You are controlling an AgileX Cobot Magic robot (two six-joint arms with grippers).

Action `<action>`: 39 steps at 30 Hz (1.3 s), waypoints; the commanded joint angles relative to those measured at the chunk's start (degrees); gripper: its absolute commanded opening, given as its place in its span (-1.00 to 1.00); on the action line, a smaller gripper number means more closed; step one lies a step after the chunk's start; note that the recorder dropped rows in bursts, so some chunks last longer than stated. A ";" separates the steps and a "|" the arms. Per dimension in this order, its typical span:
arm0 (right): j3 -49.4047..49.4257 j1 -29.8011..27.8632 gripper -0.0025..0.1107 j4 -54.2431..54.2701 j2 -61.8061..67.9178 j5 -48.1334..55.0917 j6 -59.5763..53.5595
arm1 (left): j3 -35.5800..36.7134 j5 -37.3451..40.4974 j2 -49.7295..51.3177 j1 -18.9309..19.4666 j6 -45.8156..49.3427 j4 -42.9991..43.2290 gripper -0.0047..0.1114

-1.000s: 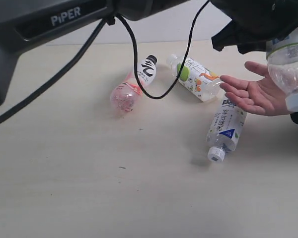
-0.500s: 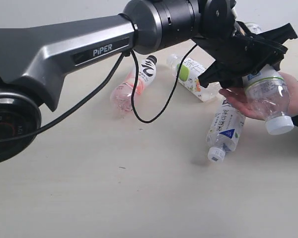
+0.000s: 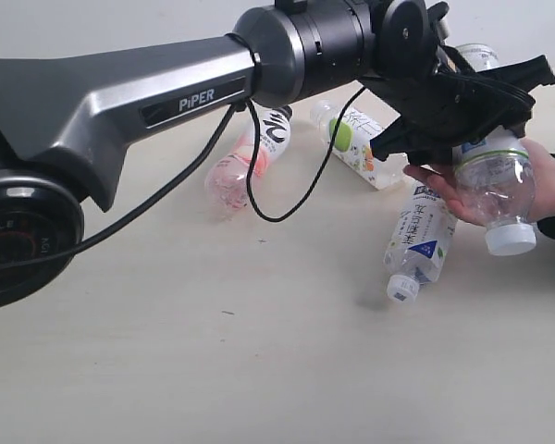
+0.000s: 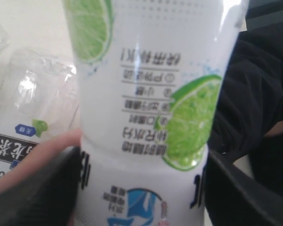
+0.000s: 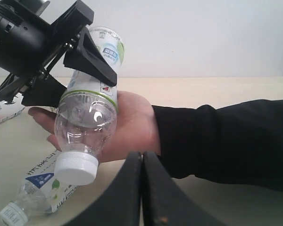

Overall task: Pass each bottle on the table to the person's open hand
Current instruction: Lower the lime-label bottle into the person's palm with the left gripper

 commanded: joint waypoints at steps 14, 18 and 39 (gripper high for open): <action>0.28 -0.24 -0.96 -0.21 -0.37 -0.52 -0.22 | -0.39 -0.23 -0.52 0.50 4.02 0.38 0.69; 0.28 -0.24 -0.96 -0.21 -0.37 -0.52 -0.22 | -0.39 0.11 -2.24 0.50 4.48 3.07 0.69; 0.28 -0.24 -0.96 -0.21 -0.37 -0.52 -0.22 | -0.48 17.75 -13.64 2.39 12.19 13.06 0.37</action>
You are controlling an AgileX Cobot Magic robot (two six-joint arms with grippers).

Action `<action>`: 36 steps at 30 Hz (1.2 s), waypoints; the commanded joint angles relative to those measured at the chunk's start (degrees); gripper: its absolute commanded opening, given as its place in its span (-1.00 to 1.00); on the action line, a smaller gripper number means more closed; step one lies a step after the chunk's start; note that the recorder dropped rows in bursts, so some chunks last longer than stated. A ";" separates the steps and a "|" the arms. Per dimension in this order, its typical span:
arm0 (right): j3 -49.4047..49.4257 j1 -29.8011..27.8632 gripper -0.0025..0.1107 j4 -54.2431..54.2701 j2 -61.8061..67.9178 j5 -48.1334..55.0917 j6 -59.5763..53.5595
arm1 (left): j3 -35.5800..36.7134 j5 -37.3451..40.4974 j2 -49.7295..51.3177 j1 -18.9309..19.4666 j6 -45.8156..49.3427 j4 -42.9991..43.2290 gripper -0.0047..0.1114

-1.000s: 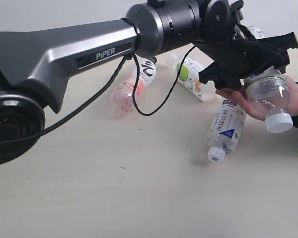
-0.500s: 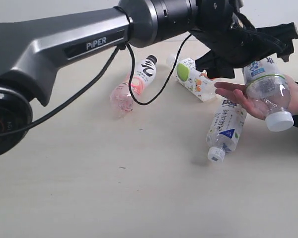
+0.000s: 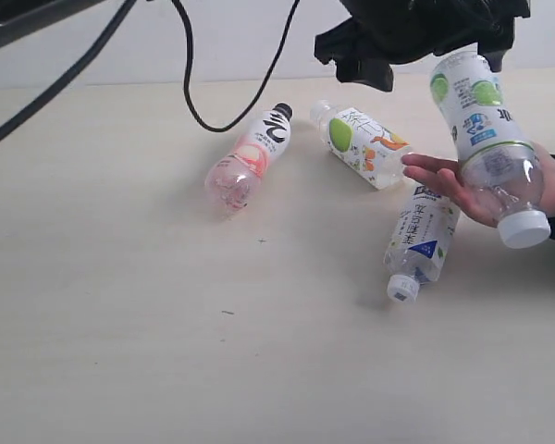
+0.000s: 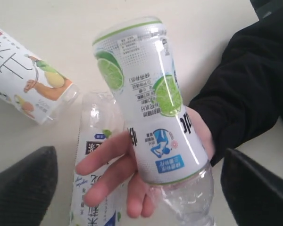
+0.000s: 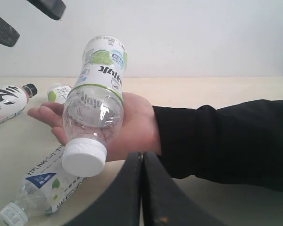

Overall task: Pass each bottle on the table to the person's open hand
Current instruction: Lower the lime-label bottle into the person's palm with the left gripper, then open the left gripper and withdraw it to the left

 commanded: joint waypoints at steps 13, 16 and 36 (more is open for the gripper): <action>0.28 -0.24 -0.96 -0.21 -0.37 -0.52 -0.22 | -0.48 13.12 -6.66 0.02 13.17 4.21 -0.92; 0.28 -0.24 -0.96 -0.21 -0.37 -0.52 -0.22 | 0.28 13.17 -8.32 0.02 14.93 5.69 -0.92; 0.28 -0.24 -0.96 -0.21 -0.37 -0.52 -0.22 | 47.19 -14.03 -36.51 9.82 15.85 12.40 -0.92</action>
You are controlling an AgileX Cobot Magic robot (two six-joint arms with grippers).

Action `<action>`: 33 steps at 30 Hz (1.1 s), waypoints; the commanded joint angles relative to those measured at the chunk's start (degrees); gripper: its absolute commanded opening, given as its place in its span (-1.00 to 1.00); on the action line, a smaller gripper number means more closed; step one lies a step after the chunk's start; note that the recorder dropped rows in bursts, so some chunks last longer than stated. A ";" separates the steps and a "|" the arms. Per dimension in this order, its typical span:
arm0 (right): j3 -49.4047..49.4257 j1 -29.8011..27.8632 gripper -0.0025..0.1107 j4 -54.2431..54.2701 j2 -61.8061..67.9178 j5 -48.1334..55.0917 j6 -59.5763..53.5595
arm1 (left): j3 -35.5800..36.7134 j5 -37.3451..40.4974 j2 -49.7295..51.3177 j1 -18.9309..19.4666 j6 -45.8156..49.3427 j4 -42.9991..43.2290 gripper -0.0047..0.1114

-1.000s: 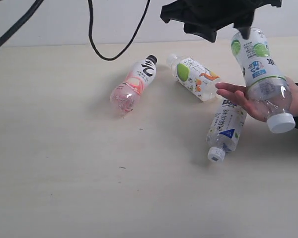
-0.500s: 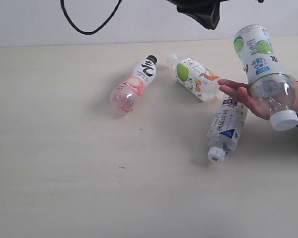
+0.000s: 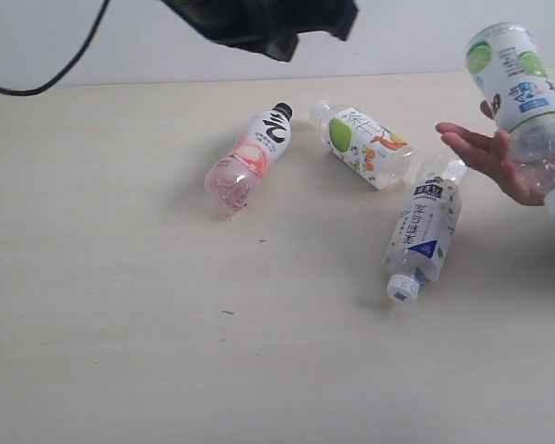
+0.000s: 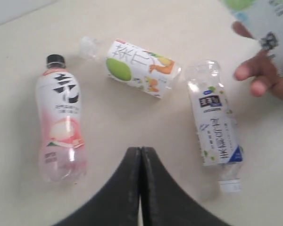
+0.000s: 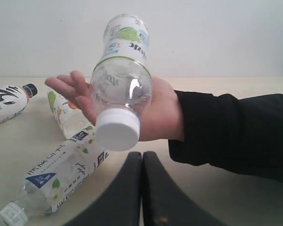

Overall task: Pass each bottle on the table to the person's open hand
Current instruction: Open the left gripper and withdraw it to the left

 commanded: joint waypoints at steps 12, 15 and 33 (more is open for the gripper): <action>0.28 -0.24 -0.96 -0.21 -0.37 -0.52 -0.22 | 33.67 -21.79 -22.94 16.27 1.50 0.51 -0.92; 0.28 -0.24 -0.96 -0.21 -0.37 -0.52 -0.22 | 37.59 -26.64 -26.63 16.27 1.33 -0.82 -0.92; 0.28 -0.24 -0.96 -0.21 -0.37 -0.41 -0.22 | 66.08 -65.36 -45.91 16.27 4.46 -1.25 -0.92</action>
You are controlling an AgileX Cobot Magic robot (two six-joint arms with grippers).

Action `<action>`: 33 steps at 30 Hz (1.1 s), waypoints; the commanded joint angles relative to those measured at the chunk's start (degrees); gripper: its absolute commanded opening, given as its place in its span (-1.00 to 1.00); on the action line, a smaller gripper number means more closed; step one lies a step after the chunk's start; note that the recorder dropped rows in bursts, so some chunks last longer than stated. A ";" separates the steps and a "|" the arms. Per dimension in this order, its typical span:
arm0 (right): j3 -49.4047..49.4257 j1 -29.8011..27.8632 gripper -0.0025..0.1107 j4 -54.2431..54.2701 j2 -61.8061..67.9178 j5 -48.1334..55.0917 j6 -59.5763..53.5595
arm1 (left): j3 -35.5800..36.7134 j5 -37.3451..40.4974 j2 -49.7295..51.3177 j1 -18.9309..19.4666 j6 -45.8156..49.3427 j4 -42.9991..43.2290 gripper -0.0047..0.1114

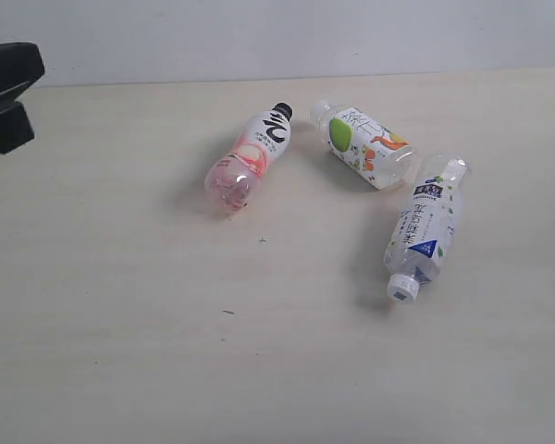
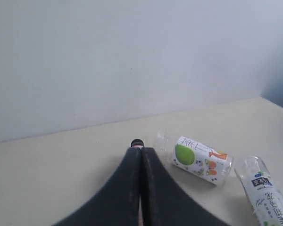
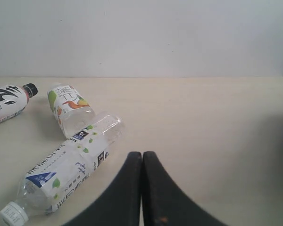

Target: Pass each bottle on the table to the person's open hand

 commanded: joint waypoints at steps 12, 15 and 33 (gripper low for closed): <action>0.28 -0.24 -0.96 -0.21 -0.37 -0.41 -0.22 | 11.60 -6.57 -8.67 0.14 4.71 -0.51 -0.92; 0.28 -0.24 -0.96 -0.21 -0.37 -0.41 -0.22 | 11.60 -4.09 -8.67 0.14 6.05 -0.51 -0.92; 0.28 -0.24 -0.96 -0.21 -0.37 -0.41 -0.22 | 11.60 -3.31 -8.67 0.14 6.05 -0.51 -0.92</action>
